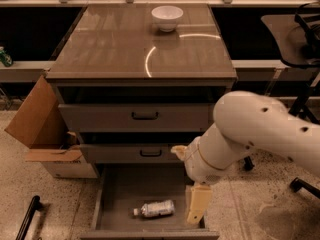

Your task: Pick blue plastic bottle from bottom drawer and place on counter

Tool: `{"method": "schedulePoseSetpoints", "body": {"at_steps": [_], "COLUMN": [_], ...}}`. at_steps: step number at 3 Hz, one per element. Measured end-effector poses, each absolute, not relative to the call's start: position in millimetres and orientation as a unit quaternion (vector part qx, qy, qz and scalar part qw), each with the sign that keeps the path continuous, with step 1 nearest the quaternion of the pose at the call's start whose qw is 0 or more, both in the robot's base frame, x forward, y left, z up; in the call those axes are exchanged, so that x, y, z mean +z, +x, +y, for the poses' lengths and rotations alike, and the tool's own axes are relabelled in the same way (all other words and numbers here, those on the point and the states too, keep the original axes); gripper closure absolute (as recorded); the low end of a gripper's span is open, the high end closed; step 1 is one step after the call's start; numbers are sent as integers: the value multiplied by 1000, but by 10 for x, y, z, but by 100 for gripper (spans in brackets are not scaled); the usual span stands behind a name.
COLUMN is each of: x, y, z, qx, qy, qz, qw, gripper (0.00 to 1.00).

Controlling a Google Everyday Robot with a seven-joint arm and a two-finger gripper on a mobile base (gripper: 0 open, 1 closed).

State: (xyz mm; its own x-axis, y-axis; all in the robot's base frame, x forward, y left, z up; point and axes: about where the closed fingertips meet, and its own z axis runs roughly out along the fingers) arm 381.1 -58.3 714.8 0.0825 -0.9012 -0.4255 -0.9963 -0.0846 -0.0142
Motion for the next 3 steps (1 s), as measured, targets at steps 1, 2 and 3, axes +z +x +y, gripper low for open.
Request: {"method": "schedulePoseSetpoints", "body": {"at_steps": [1, 2, 3], "x": [6441, 6440, 6141], "y": [3749, 3750, 3882], "z": [-304, -304, -323], "qx": [193, 193, 195], "qy": [-714, -714, -714], "qz": [659, 659, 658], "qw": [136, 136, 140], "gripper": [0, 0, 0]}}
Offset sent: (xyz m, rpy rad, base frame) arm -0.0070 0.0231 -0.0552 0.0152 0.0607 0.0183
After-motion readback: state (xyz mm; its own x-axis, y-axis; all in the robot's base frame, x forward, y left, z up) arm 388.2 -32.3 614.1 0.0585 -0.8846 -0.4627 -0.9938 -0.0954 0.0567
